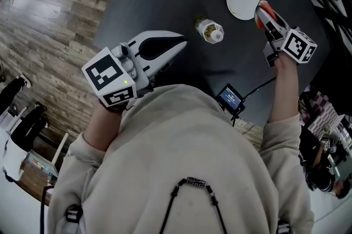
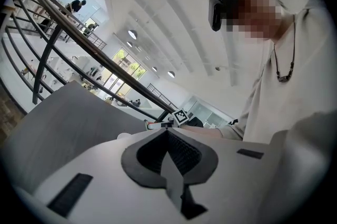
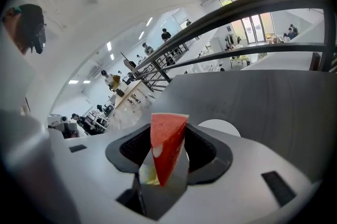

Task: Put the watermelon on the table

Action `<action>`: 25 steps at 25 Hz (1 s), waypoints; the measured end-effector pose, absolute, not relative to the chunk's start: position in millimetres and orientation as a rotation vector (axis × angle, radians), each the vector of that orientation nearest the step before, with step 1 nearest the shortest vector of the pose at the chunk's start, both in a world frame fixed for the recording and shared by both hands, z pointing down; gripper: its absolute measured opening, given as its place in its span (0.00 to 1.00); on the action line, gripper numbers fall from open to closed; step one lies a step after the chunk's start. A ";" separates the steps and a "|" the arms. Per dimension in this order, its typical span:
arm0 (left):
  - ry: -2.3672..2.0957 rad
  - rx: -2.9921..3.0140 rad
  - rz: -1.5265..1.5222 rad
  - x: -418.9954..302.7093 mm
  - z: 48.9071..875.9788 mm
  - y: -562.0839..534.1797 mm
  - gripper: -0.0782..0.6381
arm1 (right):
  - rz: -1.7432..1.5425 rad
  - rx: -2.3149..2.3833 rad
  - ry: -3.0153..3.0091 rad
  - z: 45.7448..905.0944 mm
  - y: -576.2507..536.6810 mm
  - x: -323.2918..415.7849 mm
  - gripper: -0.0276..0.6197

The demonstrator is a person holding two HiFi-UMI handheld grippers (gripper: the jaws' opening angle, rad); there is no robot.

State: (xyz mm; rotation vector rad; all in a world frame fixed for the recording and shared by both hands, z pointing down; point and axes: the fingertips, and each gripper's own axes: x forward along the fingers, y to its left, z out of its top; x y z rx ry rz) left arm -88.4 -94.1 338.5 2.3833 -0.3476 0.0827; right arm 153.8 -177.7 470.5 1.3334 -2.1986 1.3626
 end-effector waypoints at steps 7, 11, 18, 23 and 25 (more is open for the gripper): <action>-0.361 2.408 0.098 -91.3 334.4 -92.4 0.12 | 1.376 1.299 -2.096 520.1 -188.2 155.7 0.36; -0.373 2.403 0.110 -94.7 338.0 -91.4 0.12 | 1.366 1.291 -2.038 544.2 -194.1 161.3 0.36; -0.395 2.400 0.132 -99.1 344.7 -90.0 0.12 | 1.327 1.293 -1.941 581.3 -203.4 165.1 0.36; -0.393 2.397 0.129 -98.0 344.2 -90.7 0.12 | 1.262 1.269 -1.888 594.7 -203.6 166.4 0.36; -0.387 2.392 0.130 -97.9 344.8 -89.3 0.12 | 1.249 1.259 -1.864 601.2 -201.5 165.4 0.36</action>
